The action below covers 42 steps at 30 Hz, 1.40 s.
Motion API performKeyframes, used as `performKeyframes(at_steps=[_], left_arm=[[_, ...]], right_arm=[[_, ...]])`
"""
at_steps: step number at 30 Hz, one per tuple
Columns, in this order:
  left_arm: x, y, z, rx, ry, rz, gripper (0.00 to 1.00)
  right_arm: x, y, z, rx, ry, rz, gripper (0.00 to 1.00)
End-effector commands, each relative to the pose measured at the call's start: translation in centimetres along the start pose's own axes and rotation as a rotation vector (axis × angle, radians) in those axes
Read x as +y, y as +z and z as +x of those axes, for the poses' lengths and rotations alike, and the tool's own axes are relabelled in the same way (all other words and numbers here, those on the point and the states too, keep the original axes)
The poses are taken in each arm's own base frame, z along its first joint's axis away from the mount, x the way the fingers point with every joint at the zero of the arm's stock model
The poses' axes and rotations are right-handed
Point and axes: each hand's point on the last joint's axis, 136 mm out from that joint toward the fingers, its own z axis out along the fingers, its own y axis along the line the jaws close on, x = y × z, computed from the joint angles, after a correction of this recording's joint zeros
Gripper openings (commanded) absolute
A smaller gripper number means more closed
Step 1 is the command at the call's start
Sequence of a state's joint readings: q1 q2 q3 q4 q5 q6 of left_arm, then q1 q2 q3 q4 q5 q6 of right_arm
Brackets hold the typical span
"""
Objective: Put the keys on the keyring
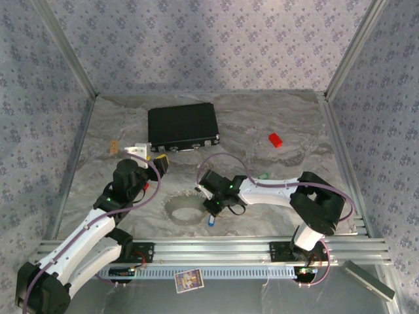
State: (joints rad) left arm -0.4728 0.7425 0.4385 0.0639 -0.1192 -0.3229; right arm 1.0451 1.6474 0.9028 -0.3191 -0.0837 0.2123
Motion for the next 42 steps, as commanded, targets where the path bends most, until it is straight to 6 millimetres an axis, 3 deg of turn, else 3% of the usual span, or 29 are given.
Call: performKeyframes(at_steps=[1,8,13,19,27,34,42], left_arm=[[-0.1,-0.1,-0.7,-0.031,0.008,0.009,0.62],[-0.1,-0.1,-0.7,-0.032,0.009,0.008,0.62],[-0.2,-0.1,-0.9,-0.034,0.009,0.009,0.62],[-0.4,-0.3,-1.1,-0.038,0.014,0.018,0.61],[-2.2,-0.9,-2.7,-0.049,0.091,0.100,0.60],[-4.3,-2.5,-4.8,-0.061,0.238,0.183,0.57],[-6.1,-4.0,-5.8,-0.029,0.423,0.261,0.54]], right_arm=[[-0.4,0.1,0.1,0.029,-0.019,0.026,0.09],[-0.3,0.2,0.2,0.045,-0.025,0.023,0.10],[-0.1,0.0,0.1,0.041,-0.030,0.011,0.00],[0.4,-1.7,-1.4,-0.044,-0.036,-0.022,0.00],[1.1,-6.3,-5.6,-0.260,-0.098,-0.075,0.00],[1.3,-11.8,-10.4,-0.570,-0.184,-0.127,0.00],[1.1,-15.8,-12.6,-0.754,-0.261,-0.200,0.00]])
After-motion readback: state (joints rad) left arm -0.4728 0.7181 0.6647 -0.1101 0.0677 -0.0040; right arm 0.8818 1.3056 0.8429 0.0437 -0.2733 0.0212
